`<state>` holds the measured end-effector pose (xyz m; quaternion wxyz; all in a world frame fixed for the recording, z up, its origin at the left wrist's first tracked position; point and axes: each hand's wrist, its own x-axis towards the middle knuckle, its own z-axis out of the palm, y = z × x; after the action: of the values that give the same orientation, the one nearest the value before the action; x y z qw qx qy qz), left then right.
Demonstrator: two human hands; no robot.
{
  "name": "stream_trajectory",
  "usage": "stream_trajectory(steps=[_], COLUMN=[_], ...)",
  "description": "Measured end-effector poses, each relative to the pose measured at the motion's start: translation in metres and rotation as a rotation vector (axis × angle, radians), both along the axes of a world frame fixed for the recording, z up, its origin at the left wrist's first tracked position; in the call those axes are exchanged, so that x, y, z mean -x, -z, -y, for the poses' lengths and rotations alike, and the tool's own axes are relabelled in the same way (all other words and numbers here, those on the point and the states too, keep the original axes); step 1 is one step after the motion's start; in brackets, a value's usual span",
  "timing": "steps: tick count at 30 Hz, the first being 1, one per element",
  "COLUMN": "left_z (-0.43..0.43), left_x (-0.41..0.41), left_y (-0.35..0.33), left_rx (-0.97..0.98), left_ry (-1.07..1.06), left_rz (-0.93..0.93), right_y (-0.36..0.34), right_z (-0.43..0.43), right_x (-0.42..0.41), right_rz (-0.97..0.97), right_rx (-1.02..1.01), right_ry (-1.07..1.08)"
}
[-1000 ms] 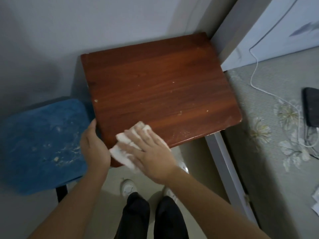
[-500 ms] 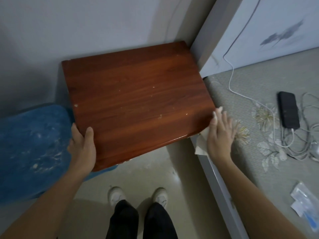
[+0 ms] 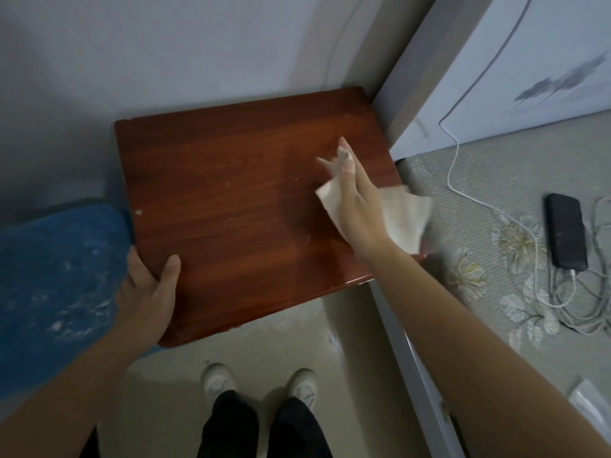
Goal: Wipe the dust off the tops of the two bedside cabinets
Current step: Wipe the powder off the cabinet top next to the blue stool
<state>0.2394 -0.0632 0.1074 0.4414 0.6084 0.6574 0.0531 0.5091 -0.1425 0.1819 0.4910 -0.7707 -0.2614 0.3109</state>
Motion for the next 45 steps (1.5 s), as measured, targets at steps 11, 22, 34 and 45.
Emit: stream_trajectory(steps=[11, 22, 34, 45], left_z=[-0.001, 0.002, 0.003, 0.003], left_x=[0.005, 0.002, -0.001, 0.001], left_y=[0.007, -0.001, -0.009, -0.012], left_rx=[-0.001, 0.006, 0.096, 0.079], left_ry=[0.011, 0.027, 0.016, 0.05], left_rz=[-0.015, 0.002, -0.067, -0.061], right_y=[0.002, -0.034, -0.001, -0.014], right_z=[0.007, -0.029, 0.035, -0.018], right_x=[-0.048, -0.019, 0.059, 0.027], right_rz=[-0.948, -0.048, -0.042, 0.8], right_rx=[-0.308, -0.024, 0.333, 0.318], right_ry=[0.194, 0.11, -0.613, -0.522])
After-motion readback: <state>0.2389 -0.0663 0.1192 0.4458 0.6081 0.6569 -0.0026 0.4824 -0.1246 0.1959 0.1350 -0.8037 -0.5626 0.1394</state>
